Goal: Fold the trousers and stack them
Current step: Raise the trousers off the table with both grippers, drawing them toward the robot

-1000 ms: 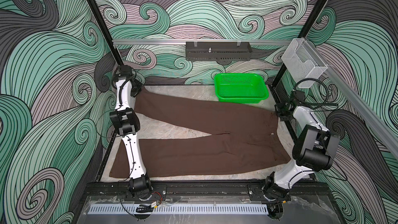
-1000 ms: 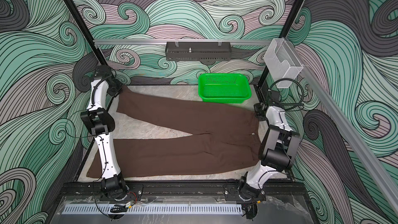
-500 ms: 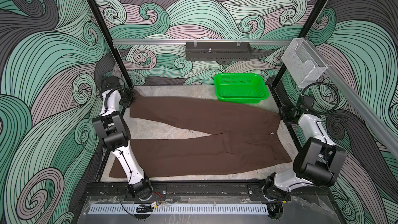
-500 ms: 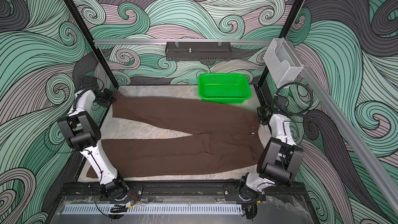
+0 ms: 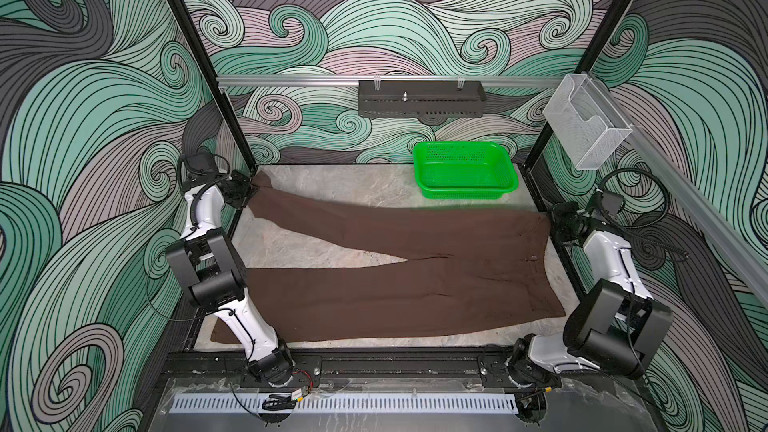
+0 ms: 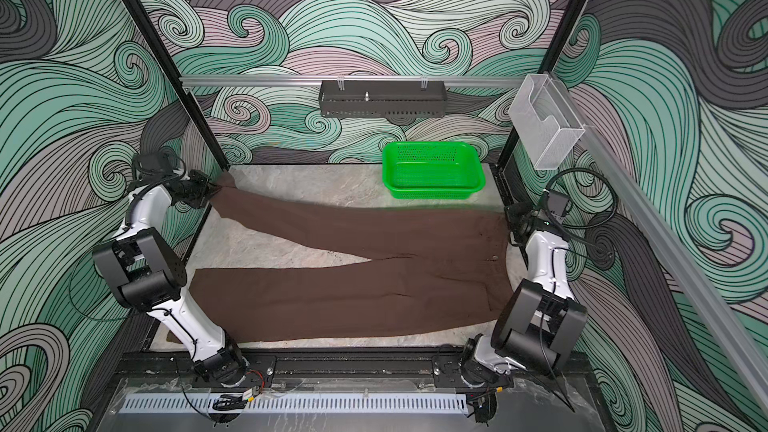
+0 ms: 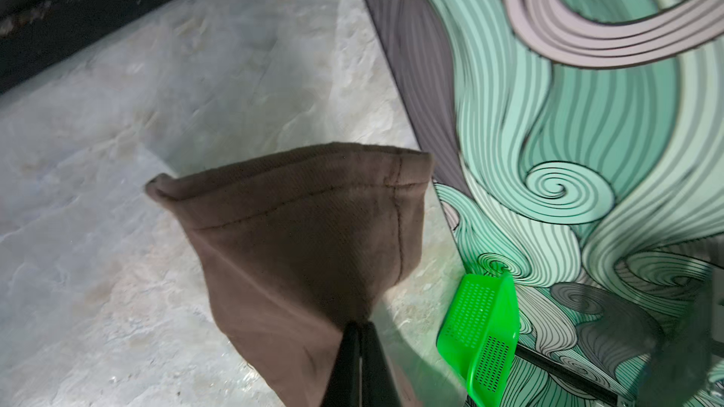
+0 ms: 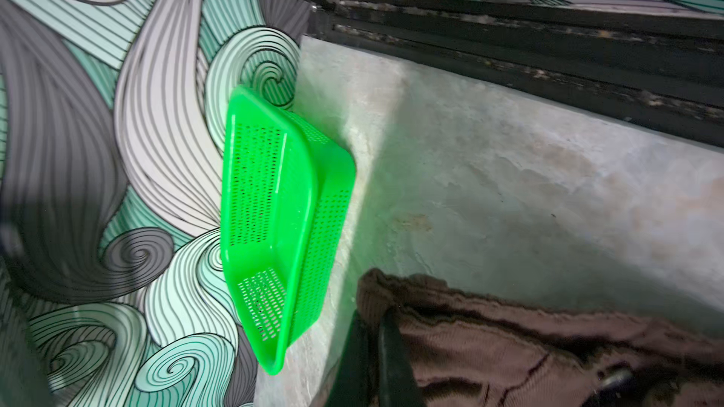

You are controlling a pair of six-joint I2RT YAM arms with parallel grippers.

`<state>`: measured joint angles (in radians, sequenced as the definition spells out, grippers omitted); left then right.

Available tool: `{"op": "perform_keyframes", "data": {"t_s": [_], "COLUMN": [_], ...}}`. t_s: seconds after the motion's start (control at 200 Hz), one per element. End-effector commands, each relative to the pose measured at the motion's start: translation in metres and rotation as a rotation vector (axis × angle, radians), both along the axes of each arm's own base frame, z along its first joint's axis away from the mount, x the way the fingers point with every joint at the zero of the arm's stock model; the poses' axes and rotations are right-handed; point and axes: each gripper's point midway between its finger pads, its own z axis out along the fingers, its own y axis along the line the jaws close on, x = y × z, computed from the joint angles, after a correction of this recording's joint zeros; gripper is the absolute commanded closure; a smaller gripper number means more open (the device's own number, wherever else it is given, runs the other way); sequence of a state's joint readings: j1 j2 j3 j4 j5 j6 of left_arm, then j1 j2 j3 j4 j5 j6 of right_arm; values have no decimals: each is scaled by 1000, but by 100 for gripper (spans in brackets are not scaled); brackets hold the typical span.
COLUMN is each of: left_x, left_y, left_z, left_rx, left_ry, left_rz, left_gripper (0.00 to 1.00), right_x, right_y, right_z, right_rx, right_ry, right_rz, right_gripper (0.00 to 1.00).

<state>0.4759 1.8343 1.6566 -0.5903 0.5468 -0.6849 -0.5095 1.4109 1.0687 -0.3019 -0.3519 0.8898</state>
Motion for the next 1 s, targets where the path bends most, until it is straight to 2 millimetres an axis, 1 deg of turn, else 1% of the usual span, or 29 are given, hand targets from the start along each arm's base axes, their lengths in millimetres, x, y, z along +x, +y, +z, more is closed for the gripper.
{"op": "perform_keyframes", "data": {"t_s": [0.0, 0.065, 0.135, 0.235, 0.245, 0.26, 0.265, 0.28, 0.365, 0.485, 0.55, 0.61, 0.7, 0.766, 0.831, 0.896, 0.991], "left_x": [-5, -19, -39, -71, -74, -77, -80, -87, -112, -138, -153, -167, -188, -196, -197, -194, -178], "left_y": [-2, -1, 4, 11, 12, 15, 15, 15, 21, 12, 6, -1, -4, -4, -7, -6, -1], "left_z": [91, 97, 93, 84, 84, 76, 81, 83, 71, 55, 41, 30, 16, 14, 15, 20, 35], "left_rx": [147, 174, 171, 179, 179, 175, 183, 189, 213, 214, 197, 192, 204, 208, 198, 183, 162], "left_ry": [-236, -245, -243, -255, -255, -243, -254, -260, -253, -229, -188, -159, -139, -151, -157, -173, -240], "left_rz": [-48, -32, 5, 69, 78, 93, 98, 113, 187, 228, 243, 246, 287, 309, 310, 313, 304], "left_gripper": [100, 100, 100, 100, 100, 100, 100, 100, 100, 100, 100, 100, 100, 100, 100, 100, 100], "right_x": [4, -12, -32, -63, -66, -69, -70, -73, -87, -105, -112, -117, -121, -120, -117, -111, -91], "right_y": [-7, -9, -14, -19, -19, -20, -20, -19, -19, -18, -18, -18, -16, -15, -16, -18, -23], "right_z": [70, 76, 76, 60, 58, 57, 56, 53, 37, 5, -9, -20, -29, -34, -35, -33, -19], "right_rx": [-157, -217, -271, -331, -336, -345, -347, -352, -374, -366, -365, -364, -352, -343, -329, -306, -273], "right_ry": [-215, -223, -222, -162, -158, -156, -154, -149, -121, -66, -41, -15, 2, 9, 1, -10, -54], "right_rz": [22, -2, -45, -111, -116, -124, -125, -129, -160, -202, -216, -228, -238, -243, -255, -266, -269], "right_gripper": [100, 100, 100, 100, 100, 100, 100, 100, 100, 100, 100, 100, 100, 100, 100, 100, 100]}}
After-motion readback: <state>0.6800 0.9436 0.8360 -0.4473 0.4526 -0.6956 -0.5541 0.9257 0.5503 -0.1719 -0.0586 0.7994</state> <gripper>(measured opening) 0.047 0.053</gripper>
